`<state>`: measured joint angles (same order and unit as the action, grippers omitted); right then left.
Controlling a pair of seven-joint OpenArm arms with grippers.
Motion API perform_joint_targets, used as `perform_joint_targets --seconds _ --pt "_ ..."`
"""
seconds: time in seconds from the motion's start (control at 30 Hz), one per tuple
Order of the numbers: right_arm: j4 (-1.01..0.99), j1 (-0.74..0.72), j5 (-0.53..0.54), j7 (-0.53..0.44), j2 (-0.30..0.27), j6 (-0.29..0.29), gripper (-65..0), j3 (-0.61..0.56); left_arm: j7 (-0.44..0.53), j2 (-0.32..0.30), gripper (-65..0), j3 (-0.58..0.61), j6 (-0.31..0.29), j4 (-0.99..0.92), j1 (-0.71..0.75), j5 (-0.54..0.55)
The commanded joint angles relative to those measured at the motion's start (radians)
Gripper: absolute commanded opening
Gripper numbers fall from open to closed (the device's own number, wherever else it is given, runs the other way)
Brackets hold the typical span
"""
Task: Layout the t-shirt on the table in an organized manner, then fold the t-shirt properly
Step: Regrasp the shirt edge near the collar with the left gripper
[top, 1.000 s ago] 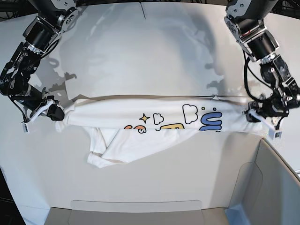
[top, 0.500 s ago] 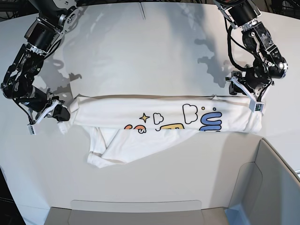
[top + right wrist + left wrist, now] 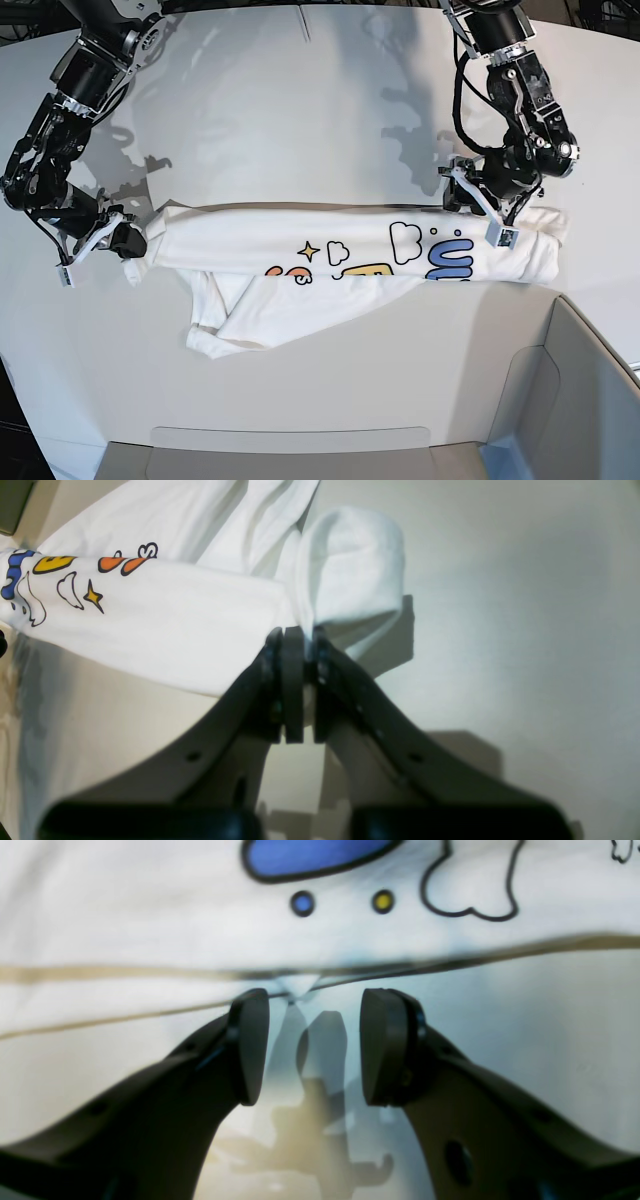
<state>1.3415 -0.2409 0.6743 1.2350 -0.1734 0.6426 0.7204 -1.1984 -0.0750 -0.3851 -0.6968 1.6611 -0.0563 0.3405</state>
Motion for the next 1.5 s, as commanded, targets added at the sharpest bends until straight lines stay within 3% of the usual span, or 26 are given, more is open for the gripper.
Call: perform_joint_targets --seconds 0.0,0.73,0.83,1.1,1.47 --pt "0.016 -0.022 0.020 -0.018 -0.015 0.001 -65.0 0.003 0.032 -0.007 -35.2 0.005 -0.001 0.011 -0.027 0.012" --pt "0.017 -0.022 0.022 -0.018 -0.015 0.001 -65.0 0.008 0.116 -0.044 -35.2 -0.004 -0.001 -0.129 -0.084 0.010" --pt "0.017 -0.022 0.020 -0.018 -0.015 0.001 -65.0 0.008 0.116 -0.042 -35.2 -0.082 -0.001 -0.068 -0.081 0.012" --pt "0.017 -0.019 0.020 -0.018 -0.016 0.001 -65.0 0.008 0.160 -0.036 -35.2 -0.503 -0.001 -0.059 -0.155 0.018" --pt "0.017 -0.015 0.022 -0.018 -0.012 0.001 -65.0 0.005 0.136 -0.036 -35.2 -0.529 -0.001 -0.190 -0.208 0.021"
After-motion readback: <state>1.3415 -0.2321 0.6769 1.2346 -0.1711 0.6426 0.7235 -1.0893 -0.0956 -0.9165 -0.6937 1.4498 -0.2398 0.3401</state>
